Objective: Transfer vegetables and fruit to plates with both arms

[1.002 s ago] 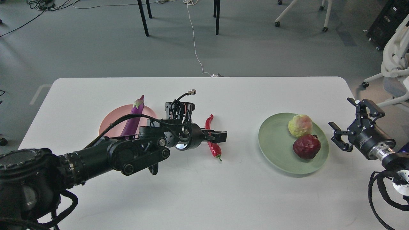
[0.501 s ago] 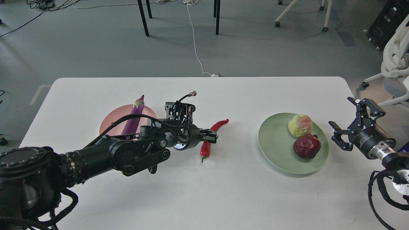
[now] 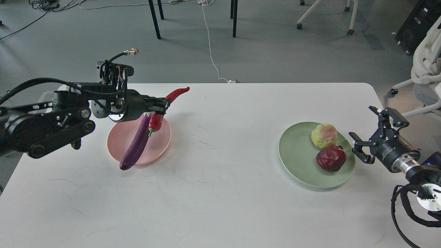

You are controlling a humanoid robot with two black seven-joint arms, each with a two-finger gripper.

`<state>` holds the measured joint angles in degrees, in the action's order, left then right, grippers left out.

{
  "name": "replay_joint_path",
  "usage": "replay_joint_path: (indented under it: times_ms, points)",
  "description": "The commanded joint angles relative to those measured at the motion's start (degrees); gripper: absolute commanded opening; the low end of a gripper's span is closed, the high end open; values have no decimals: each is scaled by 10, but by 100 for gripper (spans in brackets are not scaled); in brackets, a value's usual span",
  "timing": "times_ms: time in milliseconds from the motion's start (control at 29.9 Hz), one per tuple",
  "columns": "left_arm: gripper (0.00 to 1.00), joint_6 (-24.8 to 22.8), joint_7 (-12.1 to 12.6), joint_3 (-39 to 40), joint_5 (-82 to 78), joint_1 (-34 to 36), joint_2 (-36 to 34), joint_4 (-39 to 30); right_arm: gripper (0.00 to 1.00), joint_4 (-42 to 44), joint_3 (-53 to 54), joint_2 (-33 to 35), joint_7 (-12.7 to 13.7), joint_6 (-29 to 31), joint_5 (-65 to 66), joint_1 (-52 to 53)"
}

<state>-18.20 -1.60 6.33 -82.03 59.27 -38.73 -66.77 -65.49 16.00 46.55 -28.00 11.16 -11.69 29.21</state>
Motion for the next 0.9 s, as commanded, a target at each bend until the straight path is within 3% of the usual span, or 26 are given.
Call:
replay_joint_path:
  times_ms: [0, 100, 167, 267, 334, 468, 601, 735, 869]
  points:
    - [13, -1, -23, 0, -14, -35, -35, 36, 97, 1, 1, -1, 0, 0, 0, 0]
    - [14, -1, -33, 0, -19, -50, -35, 78, 97, 1, 1, -1, 0, 0, 0, 0]
    - [25, 1, -39, 1, -17, -60, -31, 97, 97, 0, 1, -1, 0, 0, 0, 0]
    - [62, 5, -38, 1, -15, -64, -28, 103, 97, 1, 0, -1, 0, 0, 0, 0]
    - [96, 10, -39, 2, -15, -63, -31, 103, 97, 0, 0, -1, 0, 0, 0, 1]
    - [99, 6, -45, 10, -8, -57, -35, 99, 97, 0, 1, -1, 0, 0, 0, 1]
    - [99, 12, -72, 52, 38, -51, -43, 84, 97, -1, 8, 1, 0, 0, 0, 4]
    - [99, 12, -102, 168, 218, -84, -36, 20, 97, -3, 42, 5, 0, 0, 0, 8]
    - [99, 20, -117, 227, 425, -141, -3, -30, 97, -9, 47, 3, 0, -3, 0, 29]
